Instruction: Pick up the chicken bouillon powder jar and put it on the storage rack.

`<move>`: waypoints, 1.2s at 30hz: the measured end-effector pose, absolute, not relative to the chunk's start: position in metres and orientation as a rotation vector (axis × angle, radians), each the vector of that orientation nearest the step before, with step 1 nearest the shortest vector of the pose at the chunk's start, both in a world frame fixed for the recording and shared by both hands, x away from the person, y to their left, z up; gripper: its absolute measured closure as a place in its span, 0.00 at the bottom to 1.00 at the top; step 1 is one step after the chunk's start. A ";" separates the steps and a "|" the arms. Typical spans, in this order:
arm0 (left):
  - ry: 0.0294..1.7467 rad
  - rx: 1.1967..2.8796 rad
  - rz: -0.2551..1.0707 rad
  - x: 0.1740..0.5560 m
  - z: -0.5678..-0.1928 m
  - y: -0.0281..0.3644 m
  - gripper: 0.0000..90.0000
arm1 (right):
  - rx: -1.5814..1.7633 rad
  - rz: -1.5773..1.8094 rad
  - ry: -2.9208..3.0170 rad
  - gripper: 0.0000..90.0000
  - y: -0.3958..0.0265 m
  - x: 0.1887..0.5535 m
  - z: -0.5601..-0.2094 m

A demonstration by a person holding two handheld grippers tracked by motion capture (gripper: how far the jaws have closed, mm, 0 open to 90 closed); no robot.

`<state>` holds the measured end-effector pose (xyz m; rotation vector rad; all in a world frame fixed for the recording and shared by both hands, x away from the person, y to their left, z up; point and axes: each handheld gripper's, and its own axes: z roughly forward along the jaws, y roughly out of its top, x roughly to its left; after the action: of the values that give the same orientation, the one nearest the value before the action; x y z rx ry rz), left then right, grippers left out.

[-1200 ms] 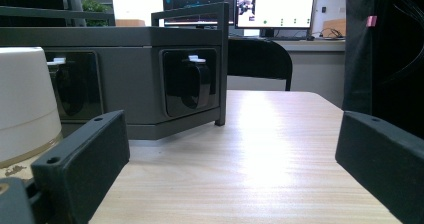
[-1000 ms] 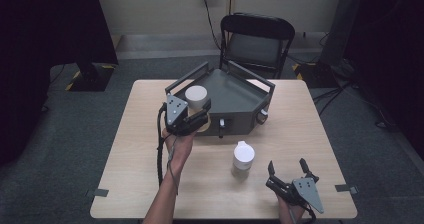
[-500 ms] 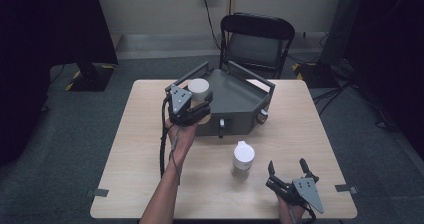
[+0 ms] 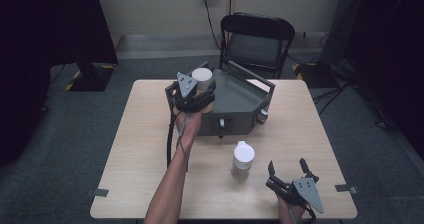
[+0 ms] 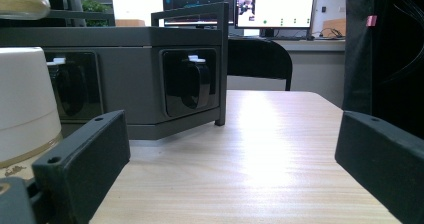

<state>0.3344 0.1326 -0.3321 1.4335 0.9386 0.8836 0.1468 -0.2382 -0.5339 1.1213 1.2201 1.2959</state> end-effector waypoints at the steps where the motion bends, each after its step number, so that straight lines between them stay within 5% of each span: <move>1: 0.937 1.433 0.884 0.336 -0.332 0.131 0.39 | 1.122 1.296 1.220 0.00 -0.238 0.147 -0.534; 36: 1.017 1.486 0.855 0.360 -0.342 0.120 0.39 | 1.121 1.296 1.221 0.00 -0.238 0.147 -0.534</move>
<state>0.3605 0.1201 -0.3425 1.4859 1.0169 0.8546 0.1467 -0.2383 -0.5339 1.1206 1.2211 1.2964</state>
